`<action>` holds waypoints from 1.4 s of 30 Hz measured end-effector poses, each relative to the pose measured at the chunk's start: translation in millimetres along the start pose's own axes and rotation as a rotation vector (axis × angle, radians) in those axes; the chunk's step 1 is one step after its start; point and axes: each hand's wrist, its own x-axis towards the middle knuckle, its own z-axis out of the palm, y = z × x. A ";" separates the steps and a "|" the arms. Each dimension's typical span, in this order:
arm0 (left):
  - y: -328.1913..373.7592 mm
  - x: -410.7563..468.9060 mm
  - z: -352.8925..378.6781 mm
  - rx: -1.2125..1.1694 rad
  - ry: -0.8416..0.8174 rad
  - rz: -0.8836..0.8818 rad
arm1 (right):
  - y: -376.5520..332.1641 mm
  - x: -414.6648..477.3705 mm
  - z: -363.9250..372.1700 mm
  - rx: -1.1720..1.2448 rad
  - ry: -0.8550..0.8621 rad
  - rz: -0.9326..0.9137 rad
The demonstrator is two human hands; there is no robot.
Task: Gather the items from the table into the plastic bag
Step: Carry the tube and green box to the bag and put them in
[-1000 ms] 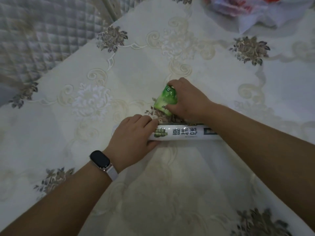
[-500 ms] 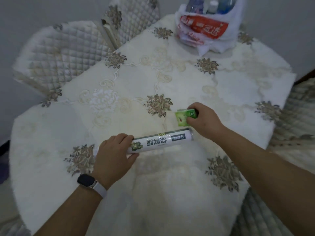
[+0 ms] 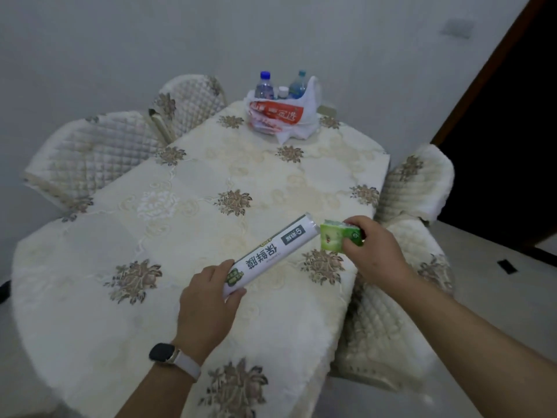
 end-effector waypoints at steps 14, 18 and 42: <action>202.7 -16.7 62.4 -0.094 -0.158 0.045 | 138.8 -78.0 -146.2 0.122 0.194 0.082; 296.2 -18.4 100.3 -0.163 -0.203 0.039 | 214.1 -101.5 -211.8 0.191 0.263 0.174; 592.2 64.8 313.3 -0.573 -0.443 0.059 | 462.2 -102.8 -407.4 0.116 0.411 0.470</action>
